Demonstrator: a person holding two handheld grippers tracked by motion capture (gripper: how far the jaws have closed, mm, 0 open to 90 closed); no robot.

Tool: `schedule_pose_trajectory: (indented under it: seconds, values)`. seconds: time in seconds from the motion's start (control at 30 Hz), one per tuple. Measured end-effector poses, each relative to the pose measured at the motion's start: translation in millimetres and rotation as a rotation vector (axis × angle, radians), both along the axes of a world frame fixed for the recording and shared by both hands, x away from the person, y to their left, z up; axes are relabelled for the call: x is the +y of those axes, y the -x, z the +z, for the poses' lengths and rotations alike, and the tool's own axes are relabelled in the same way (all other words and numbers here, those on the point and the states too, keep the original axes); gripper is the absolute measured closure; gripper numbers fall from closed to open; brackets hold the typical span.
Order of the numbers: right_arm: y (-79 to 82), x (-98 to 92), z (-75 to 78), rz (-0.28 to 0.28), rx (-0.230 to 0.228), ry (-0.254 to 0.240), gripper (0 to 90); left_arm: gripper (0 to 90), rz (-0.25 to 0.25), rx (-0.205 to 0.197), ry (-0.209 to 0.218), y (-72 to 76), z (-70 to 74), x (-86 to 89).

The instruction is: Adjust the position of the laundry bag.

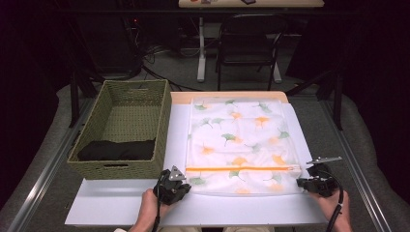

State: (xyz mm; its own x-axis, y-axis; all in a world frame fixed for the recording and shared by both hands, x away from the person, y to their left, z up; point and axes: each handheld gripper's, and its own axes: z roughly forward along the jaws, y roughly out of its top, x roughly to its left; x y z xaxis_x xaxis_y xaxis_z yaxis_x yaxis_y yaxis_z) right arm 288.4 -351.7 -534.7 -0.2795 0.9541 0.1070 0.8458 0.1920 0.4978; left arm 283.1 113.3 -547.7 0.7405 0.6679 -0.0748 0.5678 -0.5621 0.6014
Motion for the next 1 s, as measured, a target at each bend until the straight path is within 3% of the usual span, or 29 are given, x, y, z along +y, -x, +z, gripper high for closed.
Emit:
schedule_pose_trajectory:
  seconds: [0.4,1.0]
  values:
    - [2.4,13.2,0.1,0.043,0.006,0.006,87.2,86.9,0.009,0.037,-0.005,7.7,1.7,11.6]
    - [3.9,33.3,1.1,0.103,0.028,0.018,87.3,87.0,0.028,0.059,-0.024,17.3,4.2,27.2]
